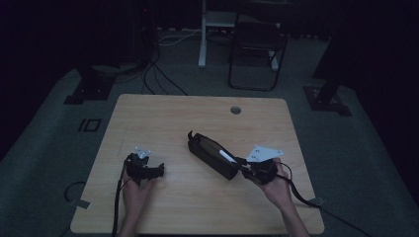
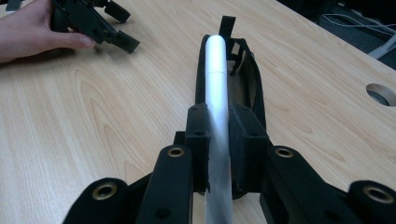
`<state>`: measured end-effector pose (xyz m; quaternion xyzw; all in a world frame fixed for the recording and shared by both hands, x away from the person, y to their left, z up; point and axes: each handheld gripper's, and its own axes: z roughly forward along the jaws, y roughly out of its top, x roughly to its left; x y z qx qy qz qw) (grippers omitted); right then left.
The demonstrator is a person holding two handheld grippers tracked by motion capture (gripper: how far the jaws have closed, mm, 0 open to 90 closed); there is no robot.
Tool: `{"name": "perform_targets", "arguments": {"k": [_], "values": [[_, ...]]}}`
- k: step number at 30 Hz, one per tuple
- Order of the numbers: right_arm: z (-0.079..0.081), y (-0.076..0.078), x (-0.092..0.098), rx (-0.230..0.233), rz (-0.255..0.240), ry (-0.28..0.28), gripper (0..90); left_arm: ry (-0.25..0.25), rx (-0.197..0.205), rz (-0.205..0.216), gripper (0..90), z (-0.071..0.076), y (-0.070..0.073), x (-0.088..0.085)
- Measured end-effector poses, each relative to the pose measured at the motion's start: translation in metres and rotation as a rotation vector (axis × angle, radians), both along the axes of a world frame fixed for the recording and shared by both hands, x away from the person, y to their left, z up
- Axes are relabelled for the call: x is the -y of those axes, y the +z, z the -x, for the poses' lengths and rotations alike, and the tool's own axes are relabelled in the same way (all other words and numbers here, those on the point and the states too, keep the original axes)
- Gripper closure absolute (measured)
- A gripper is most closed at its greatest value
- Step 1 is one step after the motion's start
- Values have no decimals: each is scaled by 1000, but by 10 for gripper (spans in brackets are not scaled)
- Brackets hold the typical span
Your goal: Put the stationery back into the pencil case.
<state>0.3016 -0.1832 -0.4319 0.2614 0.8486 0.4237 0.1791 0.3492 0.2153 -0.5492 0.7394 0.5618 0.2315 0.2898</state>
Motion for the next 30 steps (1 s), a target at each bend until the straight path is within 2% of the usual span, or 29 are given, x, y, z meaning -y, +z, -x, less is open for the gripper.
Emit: {"name": "perform_targets", "arguments": {"k": [15, 30], "values": [[-7, 6, -6, 10, -1, 4, 789, -1, -1, -1, 28, 0, 0, 0], [-15, 7, -8, -3, -14, 6, 789, -1, -1, -1, 28, 0, 0, 0]]}}
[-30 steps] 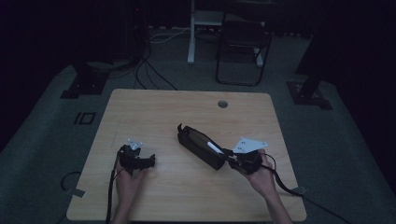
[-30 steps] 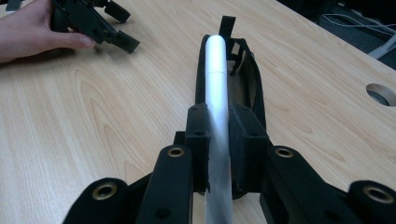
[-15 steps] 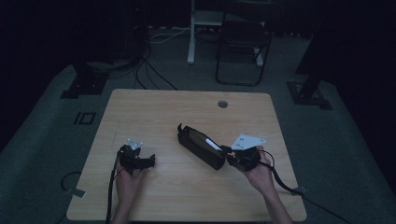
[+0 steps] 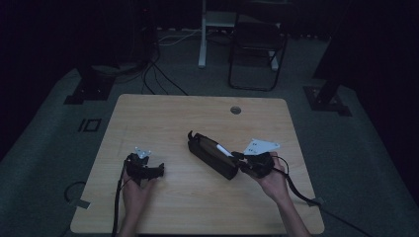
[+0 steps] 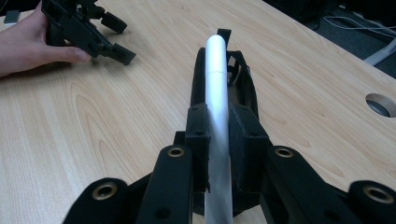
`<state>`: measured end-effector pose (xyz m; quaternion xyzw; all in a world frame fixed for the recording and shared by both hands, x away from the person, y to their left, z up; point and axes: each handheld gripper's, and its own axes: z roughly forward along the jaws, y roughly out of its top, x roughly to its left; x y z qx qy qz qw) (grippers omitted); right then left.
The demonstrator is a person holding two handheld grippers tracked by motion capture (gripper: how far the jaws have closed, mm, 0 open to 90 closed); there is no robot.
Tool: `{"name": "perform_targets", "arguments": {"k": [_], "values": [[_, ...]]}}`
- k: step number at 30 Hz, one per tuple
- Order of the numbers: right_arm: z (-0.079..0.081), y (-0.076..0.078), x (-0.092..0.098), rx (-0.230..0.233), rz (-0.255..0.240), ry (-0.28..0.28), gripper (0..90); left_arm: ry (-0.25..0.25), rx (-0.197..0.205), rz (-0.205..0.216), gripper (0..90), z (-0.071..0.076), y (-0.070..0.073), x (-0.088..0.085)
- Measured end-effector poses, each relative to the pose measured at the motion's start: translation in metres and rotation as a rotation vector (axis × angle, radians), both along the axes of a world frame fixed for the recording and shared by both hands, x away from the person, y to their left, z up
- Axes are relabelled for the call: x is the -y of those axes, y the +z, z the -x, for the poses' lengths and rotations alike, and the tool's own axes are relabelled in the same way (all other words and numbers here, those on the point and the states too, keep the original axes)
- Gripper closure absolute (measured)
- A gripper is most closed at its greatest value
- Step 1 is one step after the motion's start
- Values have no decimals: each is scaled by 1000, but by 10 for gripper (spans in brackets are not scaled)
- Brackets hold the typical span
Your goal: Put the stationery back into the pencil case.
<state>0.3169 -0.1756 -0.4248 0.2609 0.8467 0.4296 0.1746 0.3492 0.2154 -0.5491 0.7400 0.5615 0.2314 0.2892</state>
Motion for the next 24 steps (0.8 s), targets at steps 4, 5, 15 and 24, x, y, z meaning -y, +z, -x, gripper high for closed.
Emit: {"name": "perform_targets", "arguments": {"k": [4, 5, 15, 24], "values": [[-2, 0, 0, -6, -7, -3, 789, 0, 0, 1, 28, 0, 0, 0], [-3, 1, 0, -8, -8, -4, 789, 1, 1, 1, 28, 0, 0, 0], [-12, 5, -5, -4, -7, -3, 789, 0, -1, 0, 28, 0, 0, 0], [-20, 5, -9, -14, -21, -8, 789, 0, -1, 1, 29, 0, 0, 0]]}}
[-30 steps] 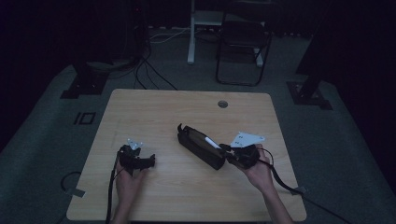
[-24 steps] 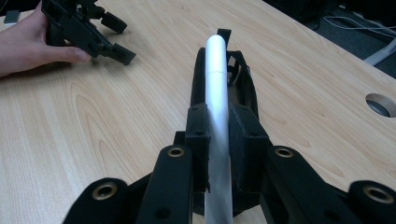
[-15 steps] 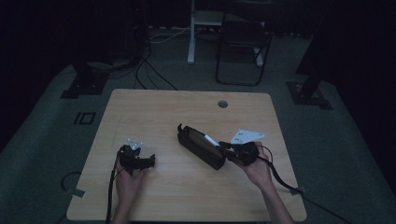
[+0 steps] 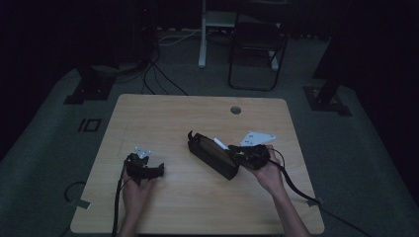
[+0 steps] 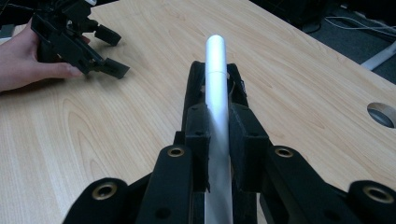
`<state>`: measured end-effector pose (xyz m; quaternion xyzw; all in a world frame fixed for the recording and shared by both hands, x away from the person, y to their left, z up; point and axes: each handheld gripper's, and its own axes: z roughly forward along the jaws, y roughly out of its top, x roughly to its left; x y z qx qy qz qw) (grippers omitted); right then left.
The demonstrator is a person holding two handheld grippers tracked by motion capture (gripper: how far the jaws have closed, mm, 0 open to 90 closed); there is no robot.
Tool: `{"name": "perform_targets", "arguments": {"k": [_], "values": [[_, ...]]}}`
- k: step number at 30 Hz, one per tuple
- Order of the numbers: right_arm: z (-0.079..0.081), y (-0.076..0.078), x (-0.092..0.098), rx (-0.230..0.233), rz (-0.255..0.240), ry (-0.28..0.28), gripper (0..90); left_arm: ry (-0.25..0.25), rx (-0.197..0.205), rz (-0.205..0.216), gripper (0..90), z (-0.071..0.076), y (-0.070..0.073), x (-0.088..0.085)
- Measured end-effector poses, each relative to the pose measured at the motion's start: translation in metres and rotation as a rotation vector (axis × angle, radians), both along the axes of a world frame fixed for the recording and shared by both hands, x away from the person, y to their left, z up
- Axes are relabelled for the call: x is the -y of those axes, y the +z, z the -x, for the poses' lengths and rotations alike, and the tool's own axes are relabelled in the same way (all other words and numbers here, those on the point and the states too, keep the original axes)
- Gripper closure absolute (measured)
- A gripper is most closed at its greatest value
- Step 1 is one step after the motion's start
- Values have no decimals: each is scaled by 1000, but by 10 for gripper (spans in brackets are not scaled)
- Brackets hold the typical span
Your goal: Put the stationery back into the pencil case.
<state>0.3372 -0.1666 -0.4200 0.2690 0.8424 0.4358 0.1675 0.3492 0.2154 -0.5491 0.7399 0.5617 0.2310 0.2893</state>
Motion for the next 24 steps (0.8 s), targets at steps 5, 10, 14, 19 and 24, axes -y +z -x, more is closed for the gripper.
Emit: {"name": "perform_targets", "arguments": {"k": [5, 10, 14, 19, 24], "values": [[-4, -1, -1, -5, -3, -4, 788, 0, -1, 0, 28, 0, 0, 0], [-8, -3, -2, -14, -2, -8, 789, 0, -1, 0, 28, 0, 0, 0], [-12, -5, -3, -19, -7, -9, 789, 0, 0, 0, 28, 0, 0, 0], [-15, -4, -6, -21, -11, -7, 788, 0, 0, 0, 28, 0, 0, 0], [-19, -2, -11, -20, -17, -5, 789, 0, 0, 0, 28, 0, 0, 0]]}}
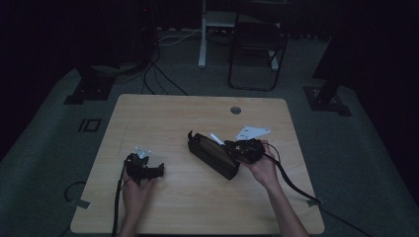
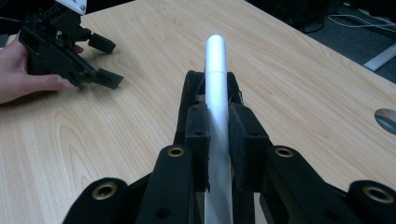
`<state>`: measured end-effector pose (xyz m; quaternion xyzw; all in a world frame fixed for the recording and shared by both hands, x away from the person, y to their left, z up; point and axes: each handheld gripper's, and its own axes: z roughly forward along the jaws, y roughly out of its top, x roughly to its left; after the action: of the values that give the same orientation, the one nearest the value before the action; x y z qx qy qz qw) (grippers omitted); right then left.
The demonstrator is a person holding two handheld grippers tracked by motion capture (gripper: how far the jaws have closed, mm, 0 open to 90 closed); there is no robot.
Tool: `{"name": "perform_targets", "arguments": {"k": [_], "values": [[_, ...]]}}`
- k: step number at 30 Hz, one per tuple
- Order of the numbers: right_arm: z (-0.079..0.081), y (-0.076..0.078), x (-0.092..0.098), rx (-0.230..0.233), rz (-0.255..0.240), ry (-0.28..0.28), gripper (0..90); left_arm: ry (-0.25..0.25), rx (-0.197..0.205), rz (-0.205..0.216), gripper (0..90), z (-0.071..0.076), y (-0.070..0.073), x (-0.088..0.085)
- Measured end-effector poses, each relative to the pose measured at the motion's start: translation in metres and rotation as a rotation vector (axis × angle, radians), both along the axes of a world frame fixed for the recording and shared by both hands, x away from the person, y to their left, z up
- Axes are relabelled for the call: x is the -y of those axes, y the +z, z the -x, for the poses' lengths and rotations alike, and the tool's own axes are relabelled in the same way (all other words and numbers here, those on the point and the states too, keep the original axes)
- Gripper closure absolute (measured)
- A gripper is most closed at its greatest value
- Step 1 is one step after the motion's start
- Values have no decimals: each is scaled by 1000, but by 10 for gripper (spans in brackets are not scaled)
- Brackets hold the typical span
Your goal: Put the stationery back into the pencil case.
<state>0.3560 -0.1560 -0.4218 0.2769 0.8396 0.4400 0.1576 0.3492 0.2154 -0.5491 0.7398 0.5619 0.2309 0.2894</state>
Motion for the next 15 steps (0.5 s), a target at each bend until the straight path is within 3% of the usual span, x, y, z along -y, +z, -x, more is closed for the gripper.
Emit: {"name": "perform_targets", "arguments": {"k": [15], "values": [[-13, -6, -6, -28, -4, -1, 789, 1, 1, 1, 28, 0, 0, 0]]}}
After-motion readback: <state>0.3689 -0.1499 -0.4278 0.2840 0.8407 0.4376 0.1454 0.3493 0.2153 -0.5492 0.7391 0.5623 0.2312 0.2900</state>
